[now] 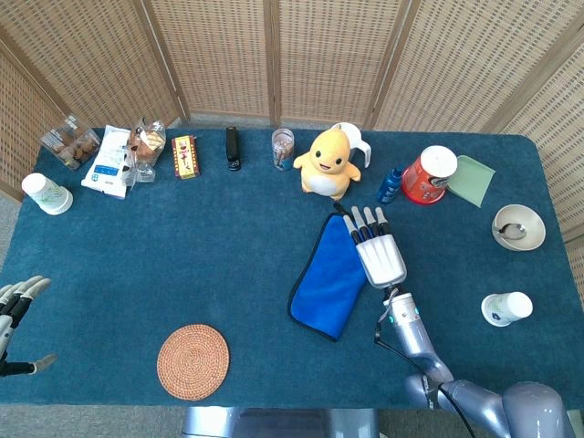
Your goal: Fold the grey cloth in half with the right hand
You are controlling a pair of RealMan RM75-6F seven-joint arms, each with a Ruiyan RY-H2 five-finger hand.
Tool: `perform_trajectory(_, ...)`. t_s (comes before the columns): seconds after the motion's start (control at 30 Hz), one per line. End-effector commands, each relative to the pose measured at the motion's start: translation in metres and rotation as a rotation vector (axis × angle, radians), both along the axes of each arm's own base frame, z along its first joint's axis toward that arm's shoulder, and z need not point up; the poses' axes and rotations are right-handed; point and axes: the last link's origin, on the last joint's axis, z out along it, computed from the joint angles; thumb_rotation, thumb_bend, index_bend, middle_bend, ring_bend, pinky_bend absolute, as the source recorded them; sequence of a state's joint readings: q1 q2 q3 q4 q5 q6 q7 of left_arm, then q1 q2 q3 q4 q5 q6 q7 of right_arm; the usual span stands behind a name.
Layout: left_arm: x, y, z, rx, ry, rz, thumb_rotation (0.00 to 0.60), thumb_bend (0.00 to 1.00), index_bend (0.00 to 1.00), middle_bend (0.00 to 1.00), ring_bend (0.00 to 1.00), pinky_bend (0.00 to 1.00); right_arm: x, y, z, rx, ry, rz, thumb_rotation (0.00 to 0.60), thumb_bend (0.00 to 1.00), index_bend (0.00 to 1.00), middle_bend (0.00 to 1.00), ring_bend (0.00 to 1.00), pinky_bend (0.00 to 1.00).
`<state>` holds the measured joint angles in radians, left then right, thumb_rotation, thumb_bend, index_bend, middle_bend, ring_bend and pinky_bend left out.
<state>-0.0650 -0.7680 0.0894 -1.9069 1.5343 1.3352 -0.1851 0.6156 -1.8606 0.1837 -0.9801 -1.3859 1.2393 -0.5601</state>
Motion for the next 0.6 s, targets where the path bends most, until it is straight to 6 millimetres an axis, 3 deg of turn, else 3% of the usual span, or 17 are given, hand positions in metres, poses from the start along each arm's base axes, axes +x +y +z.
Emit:
perform_trajectory(0.03,0.000,0.000,0.001,0.002,-0.002,0.001,0.600,0.12,0.00,0.00,0.00,0.00,0.000,0.000,0.002,-0.011,-0.011,0.000,0.600,0.00,0.00,0.00,0.00,0.17)
perform_trajectory(0.6,0.001,0.000,0.001,0.001,-0.003,-0.006,0.600,0.12,0.00,0.00,0.00,0.00,-0.003,0.004,0.022,-0.048,-0.039,0.027,0.600,0.00,0.00,0.00,0.00,0.17)
